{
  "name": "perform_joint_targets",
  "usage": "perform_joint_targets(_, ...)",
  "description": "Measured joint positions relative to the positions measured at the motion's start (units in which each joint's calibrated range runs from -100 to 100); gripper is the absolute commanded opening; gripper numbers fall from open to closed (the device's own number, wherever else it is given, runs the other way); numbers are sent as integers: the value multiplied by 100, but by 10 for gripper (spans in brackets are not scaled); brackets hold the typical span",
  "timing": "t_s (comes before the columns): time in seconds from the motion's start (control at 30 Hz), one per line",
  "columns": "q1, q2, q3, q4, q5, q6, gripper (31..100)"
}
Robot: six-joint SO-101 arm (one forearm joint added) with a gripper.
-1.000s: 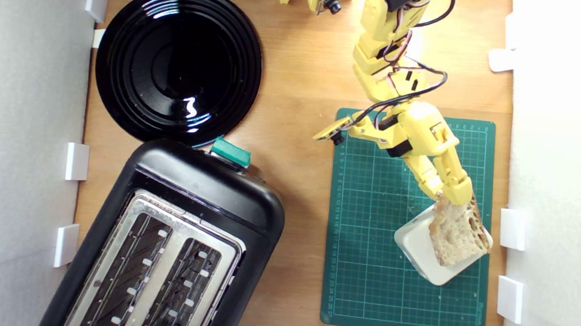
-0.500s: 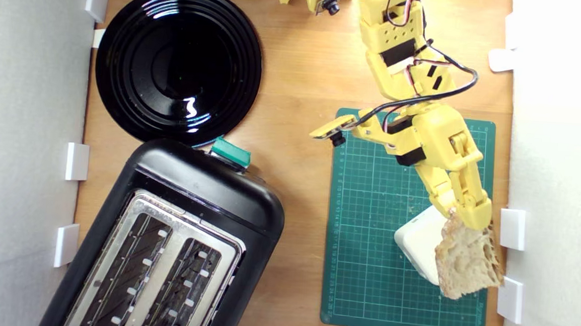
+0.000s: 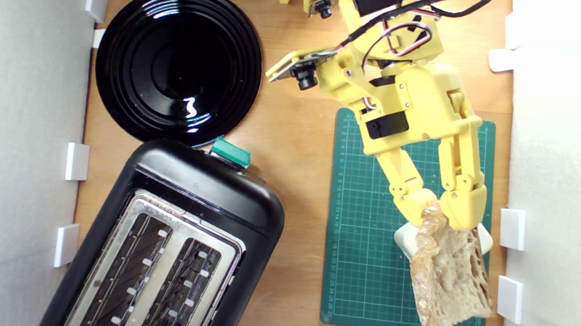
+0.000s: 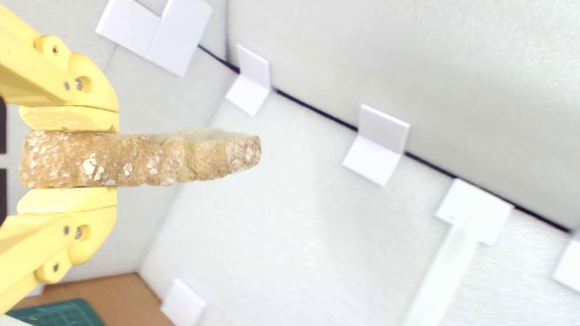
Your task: Pick bread and place in toaster
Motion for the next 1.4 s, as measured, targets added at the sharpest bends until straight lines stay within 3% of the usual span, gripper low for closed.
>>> perform_joint_targets(0.3, 622, -437, 0, -18, 8, 197, 595)
perform_joint_targets(0.53, 1519, -874, 0, 44, 8, 243, 595)
perform_joint_targets(1.0, 1977, -1504, -9, 9, 51, 1345, 597)
perform_joint_targets(1.4, 2517, -1453, -2376, 44, 2746, 1646, 595)
